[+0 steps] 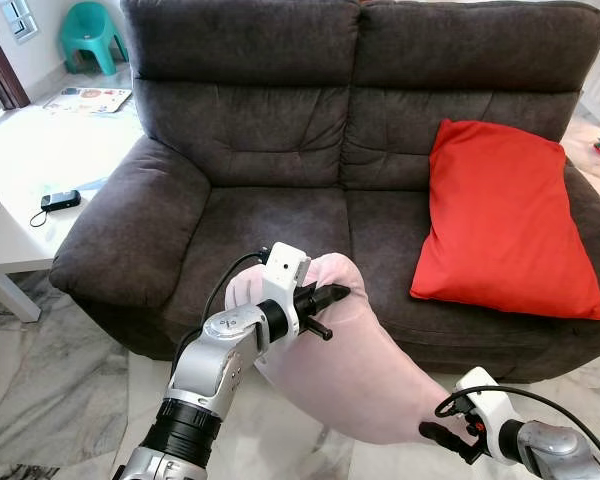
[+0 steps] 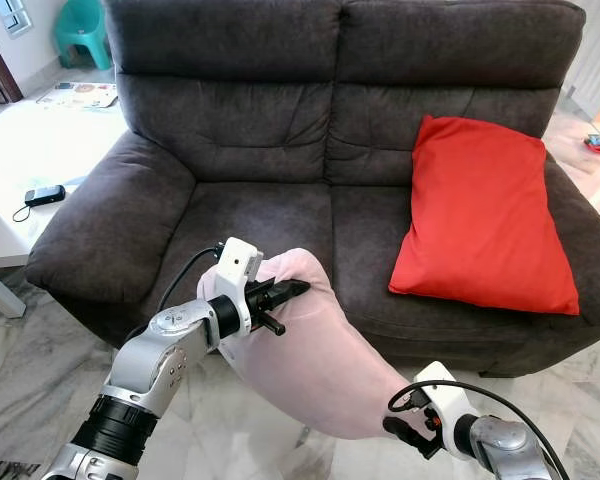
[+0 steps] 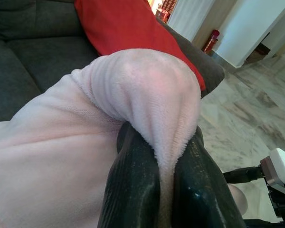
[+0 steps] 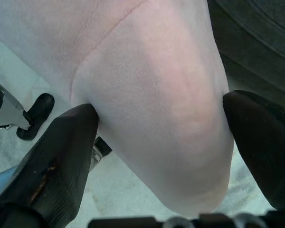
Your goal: Move the pillow to the sofa from floor
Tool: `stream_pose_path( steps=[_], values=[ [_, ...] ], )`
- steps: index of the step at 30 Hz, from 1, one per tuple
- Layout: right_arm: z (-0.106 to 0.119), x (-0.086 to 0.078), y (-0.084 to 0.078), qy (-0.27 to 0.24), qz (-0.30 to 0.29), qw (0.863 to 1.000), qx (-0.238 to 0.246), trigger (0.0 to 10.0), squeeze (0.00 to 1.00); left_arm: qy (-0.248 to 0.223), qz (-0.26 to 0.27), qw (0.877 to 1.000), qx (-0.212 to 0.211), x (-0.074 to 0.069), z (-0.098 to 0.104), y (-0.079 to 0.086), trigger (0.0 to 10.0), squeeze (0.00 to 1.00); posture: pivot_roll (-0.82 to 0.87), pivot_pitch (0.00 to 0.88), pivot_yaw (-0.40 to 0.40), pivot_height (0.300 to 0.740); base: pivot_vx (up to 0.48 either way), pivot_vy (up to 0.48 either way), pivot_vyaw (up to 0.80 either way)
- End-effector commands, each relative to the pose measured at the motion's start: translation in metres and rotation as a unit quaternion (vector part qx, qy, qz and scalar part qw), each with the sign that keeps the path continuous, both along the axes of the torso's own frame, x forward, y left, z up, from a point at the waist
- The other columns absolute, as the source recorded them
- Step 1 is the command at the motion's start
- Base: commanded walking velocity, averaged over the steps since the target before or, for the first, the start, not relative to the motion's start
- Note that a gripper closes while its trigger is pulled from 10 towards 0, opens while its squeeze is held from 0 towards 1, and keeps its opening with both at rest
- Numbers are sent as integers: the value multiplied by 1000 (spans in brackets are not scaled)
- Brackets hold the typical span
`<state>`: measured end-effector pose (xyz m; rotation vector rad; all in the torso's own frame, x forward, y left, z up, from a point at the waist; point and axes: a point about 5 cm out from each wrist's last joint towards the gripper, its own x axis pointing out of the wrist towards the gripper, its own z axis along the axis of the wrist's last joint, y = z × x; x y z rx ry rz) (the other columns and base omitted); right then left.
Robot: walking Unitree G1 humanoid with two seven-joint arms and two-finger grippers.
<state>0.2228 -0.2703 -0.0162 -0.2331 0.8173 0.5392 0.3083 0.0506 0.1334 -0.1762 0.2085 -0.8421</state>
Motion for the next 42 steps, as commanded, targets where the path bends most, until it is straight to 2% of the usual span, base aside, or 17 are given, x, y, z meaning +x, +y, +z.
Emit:
stream_pose_path(
  steps=[1,9,10,11,32,39,42],
  values=[
    [-3,-2,2,10,3,1000,-2,10000,0,-45,-4,998,-31,4,21,-3,10000,0,30,0,-44,740,0,0,0],
    [-14,-10,11,29,-4,1000,7,10000,0,-45,-3,998,-33,4,21,-3,10000,0,35,0,-46,740,0,0,0],
    [-14,-10,11,27,-5,1000,8,3255,0,-45,-2,998,-32,4,21,-3,10000,0,35,0,-46,740,0,0,0],
    [-14,-9,11,25,-9,1000,10,0,0,-45,-2,998,-32,4,21,-3,10000,0,35,0,-46,740,0,0,0],
    [-14,-5,11,15,-16,1000,6,0,0,-44,2,999,-30,5,19,-2,10000,0,33,0,-47,740,0,0,0],
    [-11,-1,12,2,-17,1000,7,0,0,-42,2,999,-27,5,18,-2,10000,0,32,0,-45,740,0,0,0],
    [-7,5,12,-21,-31,999,11,0,0,-41,4,999,-26,5,17,-1,10000,0,32,0,-46,740,0,0,0]
  ],
)
